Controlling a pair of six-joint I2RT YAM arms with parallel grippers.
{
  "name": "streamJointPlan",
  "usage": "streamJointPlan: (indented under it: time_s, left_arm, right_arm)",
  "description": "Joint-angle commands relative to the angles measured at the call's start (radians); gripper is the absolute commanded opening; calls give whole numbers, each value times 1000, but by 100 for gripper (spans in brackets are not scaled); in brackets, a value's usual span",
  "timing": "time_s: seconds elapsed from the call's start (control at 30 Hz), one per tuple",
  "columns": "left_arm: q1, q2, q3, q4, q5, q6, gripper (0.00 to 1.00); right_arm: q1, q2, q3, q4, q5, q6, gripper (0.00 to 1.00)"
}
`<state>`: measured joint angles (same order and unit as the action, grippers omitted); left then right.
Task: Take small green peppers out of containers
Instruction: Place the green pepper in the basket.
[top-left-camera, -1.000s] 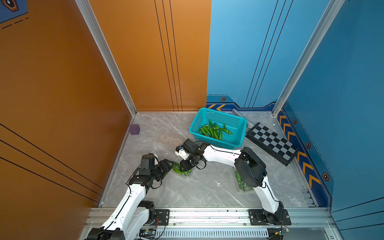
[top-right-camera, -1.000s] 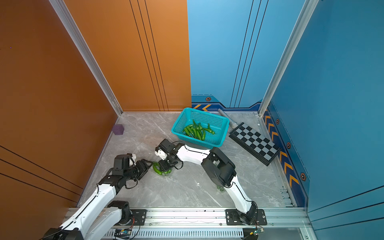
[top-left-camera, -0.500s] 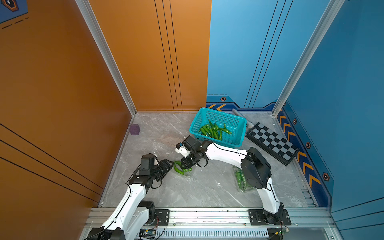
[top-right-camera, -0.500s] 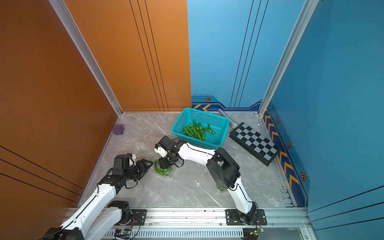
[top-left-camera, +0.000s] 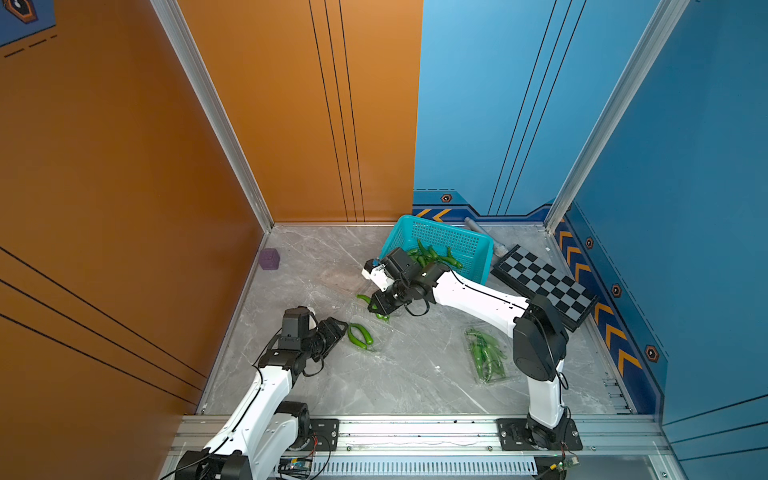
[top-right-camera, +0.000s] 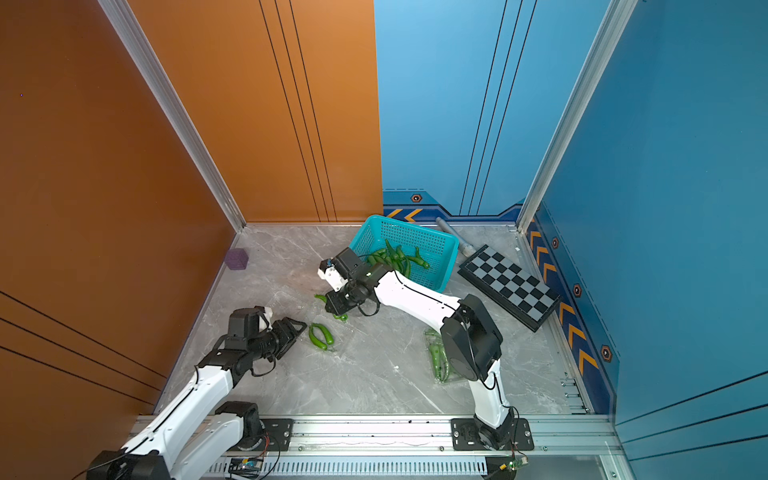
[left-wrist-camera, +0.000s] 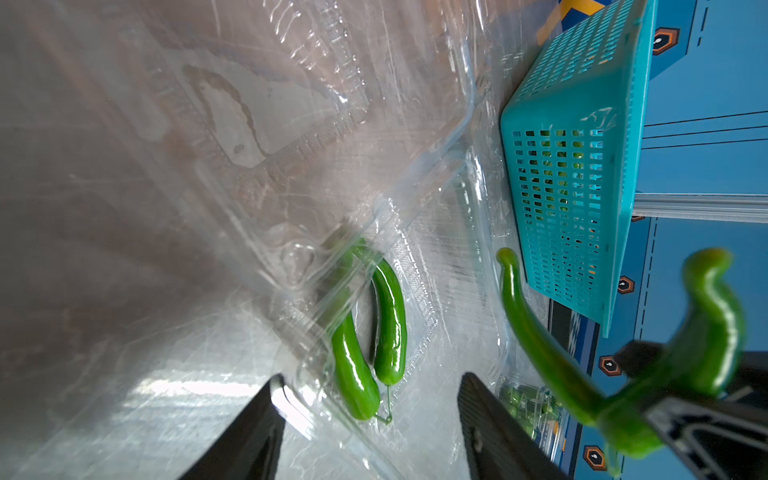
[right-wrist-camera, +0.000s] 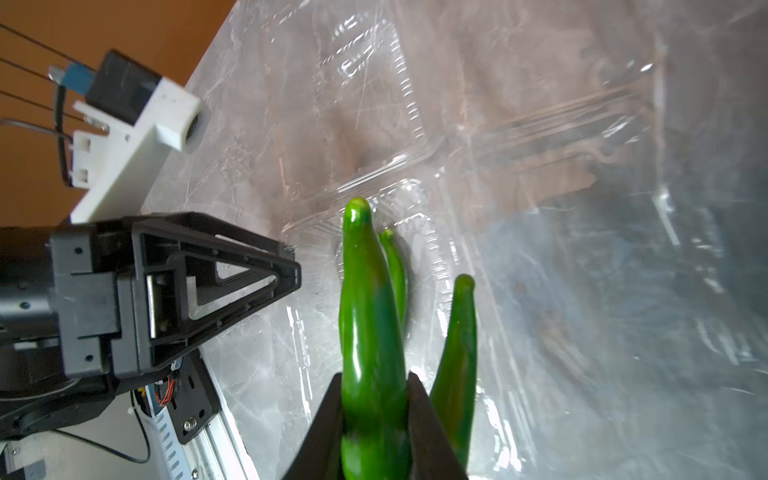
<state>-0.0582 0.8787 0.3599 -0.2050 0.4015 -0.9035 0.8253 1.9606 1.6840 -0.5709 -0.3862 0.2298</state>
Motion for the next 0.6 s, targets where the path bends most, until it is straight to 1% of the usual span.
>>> streamJointPlan:
  time_s: [0.0, 0.03, 0.07, 0.23, 0.33, 0.43, 0.5, 0.57]
  left_arm:
    - [3, 7, 11, 5, 24, 26, 67]
    - [2, 7, 12, 4, 26, 27, 67]
    - [2, 7, 13, 3, 28, 29, 67]
    - [-1, 22, 14, 7, 22, 32, 67]
    - [-4, 28, 17, 8, 27, 36, 67]
    - [-6, 26, 19, 8, 23, 37, 67]
    - [-8, 24, 20, 7, 18, 32, 67]
    - [-9, 21, 20, 8, 16, 30, 67]
  right_arm:
    - [-91, -92, 58, -27, 49, -35, 19]
    - [-116, -97, 72, -27, 53, -37, 18]
    - [-179, -97, 87, -26, 46, -35, 19]
    - [-318, -20, 190, -11, 35, -32, 21]
    - [-373, 50, 223, 46, 37, -45, 24]
    - [-420, 176, 313, 46, 17, -21, 23]
    - [-435, 237, 356, 46, 20, -11, 26]
    - [-446, 286, 392, 48, 38, -4, 26]
